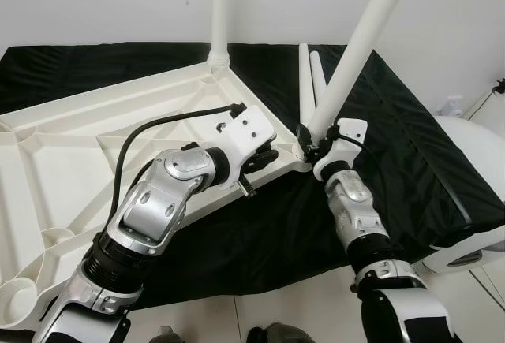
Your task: Building children table
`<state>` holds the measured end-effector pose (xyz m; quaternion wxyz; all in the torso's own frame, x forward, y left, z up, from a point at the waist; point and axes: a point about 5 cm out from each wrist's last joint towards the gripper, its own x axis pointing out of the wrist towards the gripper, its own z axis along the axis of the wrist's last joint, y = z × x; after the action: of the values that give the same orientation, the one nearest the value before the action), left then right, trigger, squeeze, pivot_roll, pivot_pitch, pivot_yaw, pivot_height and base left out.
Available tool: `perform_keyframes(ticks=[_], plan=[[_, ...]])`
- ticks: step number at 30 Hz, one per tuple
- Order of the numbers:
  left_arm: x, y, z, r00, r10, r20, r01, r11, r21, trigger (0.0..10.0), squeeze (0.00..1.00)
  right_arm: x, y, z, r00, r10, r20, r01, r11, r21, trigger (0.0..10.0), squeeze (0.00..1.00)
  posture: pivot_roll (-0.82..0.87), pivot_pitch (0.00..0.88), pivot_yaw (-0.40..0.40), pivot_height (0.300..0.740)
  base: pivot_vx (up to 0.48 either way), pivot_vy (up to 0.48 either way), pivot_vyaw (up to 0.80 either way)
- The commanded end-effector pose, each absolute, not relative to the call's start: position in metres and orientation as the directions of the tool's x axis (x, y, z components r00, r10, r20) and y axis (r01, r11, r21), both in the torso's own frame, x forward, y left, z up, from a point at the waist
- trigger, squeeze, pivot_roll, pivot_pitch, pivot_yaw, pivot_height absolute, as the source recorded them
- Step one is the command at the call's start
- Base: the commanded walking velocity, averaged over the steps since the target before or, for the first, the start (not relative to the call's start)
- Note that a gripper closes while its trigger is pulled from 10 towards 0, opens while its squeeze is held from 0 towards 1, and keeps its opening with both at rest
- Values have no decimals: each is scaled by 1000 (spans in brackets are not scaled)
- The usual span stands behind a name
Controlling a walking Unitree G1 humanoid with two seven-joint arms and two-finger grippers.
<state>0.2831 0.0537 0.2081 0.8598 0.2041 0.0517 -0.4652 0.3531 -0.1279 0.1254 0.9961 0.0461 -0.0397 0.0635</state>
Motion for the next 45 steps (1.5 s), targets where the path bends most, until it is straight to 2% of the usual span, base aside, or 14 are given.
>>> perform_keyframes(ticks=[1,12,19,20,21,31,32,41,45], plan=[[283,53,211,590,-764,-262,799,508,321,10000,0,341,-121,90,994,69,-85,-62,994,90,10000,0,36,45,-76,740,0,0,0],[283,51,211,583,-770,-260,804,500,323,10000,0,343,-99,105,999,-42,-35,45,996,82,10000,0,39,34,-78,740,0,0,0],[282,50,211,583,-770,-259,803,500,324,10000,0,341,-101,105,998,-54,-28,56,995,81,10000,0,41,32,-83,740,0,0,0],[282,50,211,584,-770,-259,803,500,323,10000,0,340,-102,106,999,-42,-23,44,995,95,10000,196,37,34,-83,740,0,0,0],[282,50,211,584,-770,-259,803,501,323,10000,0,339,-103,106,999,-40,-16,42,994,100,10000,1000,37,34,-83,740,0,0,0],[284,51,211,584,-770,-257,803,501,323,10000,0,337,-116,105,997,-80,-3,80,993,87,10000,1000,31,32,-77,740,0,0,0],[284,51,211,584,-770,-257,803,502,322,10000,0,337,-120,105,996,-91,-1,90,993,71,10000,0,30,32,-75,740,0,0,0],[285,51,211,583,-770,-260,804,500,321,10000,0,337,-129,108,996,-86,21,84,995,61,10000,0,26,34,-71,740,0,0,0],[285,50,209,578,-771,-266,808,494,322,10000,0,336,-132,112,998,-25,53,22,998,56,10000,0,23,36,-71,740,0,0,0]])
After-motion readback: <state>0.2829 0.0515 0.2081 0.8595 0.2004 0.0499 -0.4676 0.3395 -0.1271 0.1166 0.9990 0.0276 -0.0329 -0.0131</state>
